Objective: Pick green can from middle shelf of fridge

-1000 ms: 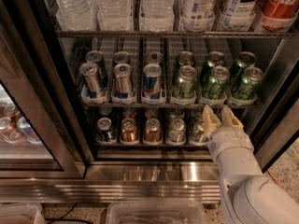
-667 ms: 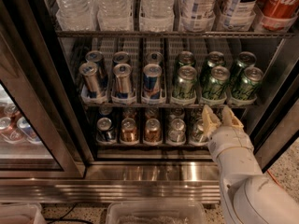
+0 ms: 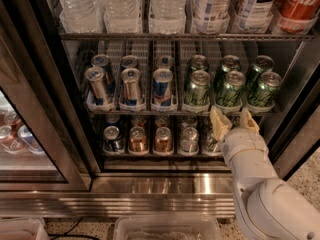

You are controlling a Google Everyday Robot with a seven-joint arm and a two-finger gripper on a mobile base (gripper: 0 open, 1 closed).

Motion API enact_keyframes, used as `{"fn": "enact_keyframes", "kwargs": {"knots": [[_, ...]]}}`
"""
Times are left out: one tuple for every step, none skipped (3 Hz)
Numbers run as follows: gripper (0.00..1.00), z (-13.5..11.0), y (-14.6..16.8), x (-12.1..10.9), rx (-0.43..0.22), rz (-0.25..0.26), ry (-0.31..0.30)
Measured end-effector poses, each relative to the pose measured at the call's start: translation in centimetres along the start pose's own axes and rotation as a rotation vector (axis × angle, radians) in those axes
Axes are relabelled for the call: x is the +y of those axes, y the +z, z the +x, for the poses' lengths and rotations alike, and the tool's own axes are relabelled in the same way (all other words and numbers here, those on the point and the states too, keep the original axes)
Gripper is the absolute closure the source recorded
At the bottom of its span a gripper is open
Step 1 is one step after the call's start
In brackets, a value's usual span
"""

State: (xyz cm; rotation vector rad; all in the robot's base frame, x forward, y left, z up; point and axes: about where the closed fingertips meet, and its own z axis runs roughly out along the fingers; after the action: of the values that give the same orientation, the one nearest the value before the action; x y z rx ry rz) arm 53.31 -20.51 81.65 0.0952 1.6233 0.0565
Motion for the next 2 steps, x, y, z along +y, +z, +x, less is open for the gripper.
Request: {"fn": "enact_keyframes", "kwargs": {"knots": [[0.34, -0.4, 1.3, -0.2, -0.005, 0.013, -0.001], [0.33, -0.7, 2.5, -0.3, -0.012, 0.018, -0.012]]}}
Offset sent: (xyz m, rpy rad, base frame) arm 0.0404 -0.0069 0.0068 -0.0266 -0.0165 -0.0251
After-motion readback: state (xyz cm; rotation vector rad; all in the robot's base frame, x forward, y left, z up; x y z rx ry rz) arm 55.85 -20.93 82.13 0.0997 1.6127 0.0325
